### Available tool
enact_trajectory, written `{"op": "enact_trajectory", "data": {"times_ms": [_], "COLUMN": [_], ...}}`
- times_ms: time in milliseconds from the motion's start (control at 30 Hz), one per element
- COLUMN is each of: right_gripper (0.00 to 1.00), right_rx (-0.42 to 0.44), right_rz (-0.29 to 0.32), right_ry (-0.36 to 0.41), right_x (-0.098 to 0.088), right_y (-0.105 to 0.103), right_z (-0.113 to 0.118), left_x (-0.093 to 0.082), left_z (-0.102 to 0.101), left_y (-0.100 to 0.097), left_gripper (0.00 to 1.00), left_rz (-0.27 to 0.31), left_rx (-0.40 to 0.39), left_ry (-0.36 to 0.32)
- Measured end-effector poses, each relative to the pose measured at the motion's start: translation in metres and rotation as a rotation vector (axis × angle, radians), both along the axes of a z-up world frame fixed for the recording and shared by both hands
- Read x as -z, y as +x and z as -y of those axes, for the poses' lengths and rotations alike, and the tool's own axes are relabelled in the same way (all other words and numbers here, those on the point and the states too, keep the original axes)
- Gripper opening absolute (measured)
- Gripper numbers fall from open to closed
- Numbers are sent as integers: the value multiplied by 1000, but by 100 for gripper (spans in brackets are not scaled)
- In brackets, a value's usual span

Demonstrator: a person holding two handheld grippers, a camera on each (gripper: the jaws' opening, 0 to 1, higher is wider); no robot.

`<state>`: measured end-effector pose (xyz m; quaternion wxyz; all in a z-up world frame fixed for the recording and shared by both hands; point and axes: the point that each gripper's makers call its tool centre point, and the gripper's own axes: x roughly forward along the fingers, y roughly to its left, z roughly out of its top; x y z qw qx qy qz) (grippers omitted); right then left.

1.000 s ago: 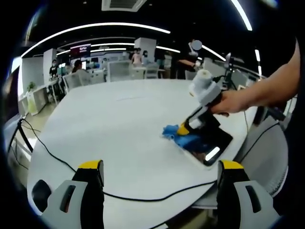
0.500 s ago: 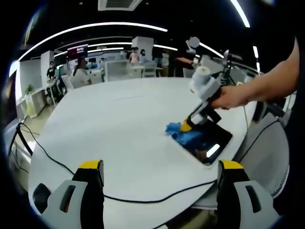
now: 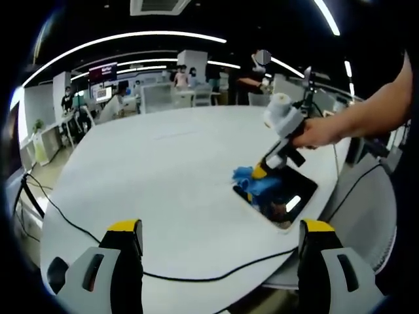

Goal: Wipe the mirror surface with the cleaning cloth until all visible marks leave the cleaned area.

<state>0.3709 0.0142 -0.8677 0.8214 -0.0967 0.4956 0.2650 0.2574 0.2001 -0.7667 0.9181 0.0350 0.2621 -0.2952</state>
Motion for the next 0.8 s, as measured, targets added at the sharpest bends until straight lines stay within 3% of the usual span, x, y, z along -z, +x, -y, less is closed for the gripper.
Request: {"op": "enact_trajectory", "data": {"times_ms": [433,567,800], "right_gripper": [4,4,4], "right_rx": [25,25,34], "right_rz": [11,51,44], "right_ry": [0,-9,-26], "right_x": [1,0,1], "right_y": [0,-3,-14], "right_z": [-1,-1,0], "left_x": [1,-1,-1], "left_z": [-3,0,4], "left_y": [-3,-3,-5], "left_gripper": [100,100,100], "left_rz": [2,5,12], "left_rx": [-7,-9,-9], "left_ry": [3,-5,-10]}}
